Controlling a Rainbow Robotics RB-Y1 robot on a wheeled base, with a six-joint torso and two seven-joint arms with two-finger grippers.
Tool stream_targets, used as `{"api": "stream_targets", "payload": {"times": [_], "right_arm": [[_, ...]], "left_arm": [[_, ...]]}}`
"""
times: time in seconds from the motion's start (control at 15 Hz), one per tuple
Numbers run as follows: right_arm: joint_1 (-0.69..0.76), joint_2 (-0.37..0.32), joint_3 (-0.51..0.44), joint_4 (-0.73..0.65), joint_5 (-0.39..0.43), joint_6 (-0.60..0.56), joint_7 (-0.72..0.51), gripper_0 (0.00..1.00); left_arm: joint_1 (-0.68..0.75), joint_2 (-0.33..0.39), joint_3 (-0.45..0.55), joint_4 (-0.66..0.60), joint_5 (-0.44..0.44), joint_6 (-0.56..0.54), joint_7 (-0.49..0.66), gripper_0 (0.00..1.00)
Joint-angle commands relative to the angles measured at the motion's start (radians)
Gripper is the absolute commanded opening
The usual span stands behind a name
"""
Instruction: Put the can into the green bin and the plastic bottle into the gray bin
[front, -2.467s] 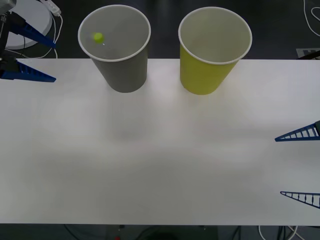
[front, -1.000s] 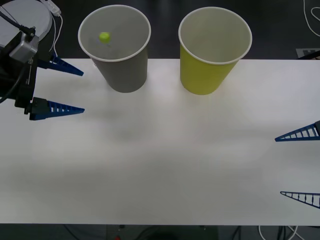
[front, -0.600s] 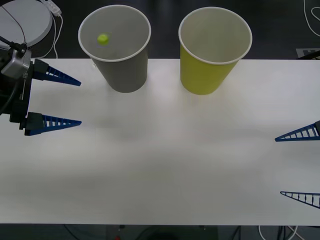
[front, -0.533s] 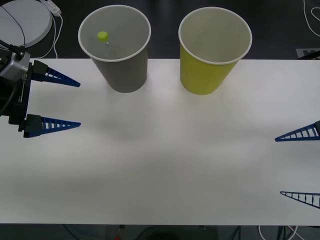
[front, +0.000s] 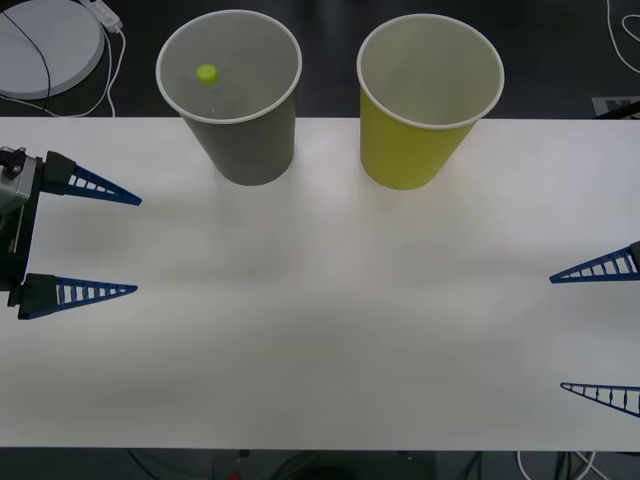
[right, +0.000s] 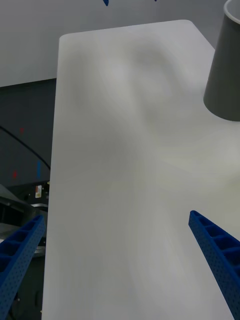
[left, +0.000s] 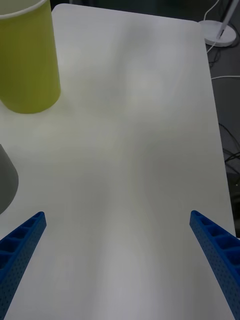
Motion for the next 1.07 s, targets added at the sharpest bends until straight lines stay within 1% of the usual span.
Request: {"api": "stream_targets", "payload": {"times": [0.07, 0.4, 1.07], "right_arm": [[0.000, 0.000, 0.000, 0.000, 0.000, 0.000, 0.000, 1.00], [0.000, 0.000, 0.000, 0.000, 0.000, 0.000, 0.000, 1.00], [0.000, 0.000, 0.000, 0.000, 0.000, 0.000, 0.000, 1.00]], "left_arm": [[0.073, -0.020, 0.063, -0.036, -0.026, -0.015, -0.021, 1.00], [0.154, -0.022, 0.120, -0.073, -0.031, -0.017, -0.059, 1.00], [0.165, -0.022, 0.120, -0.075, -0.013, -0.018, -0.070, 1.00]]}}
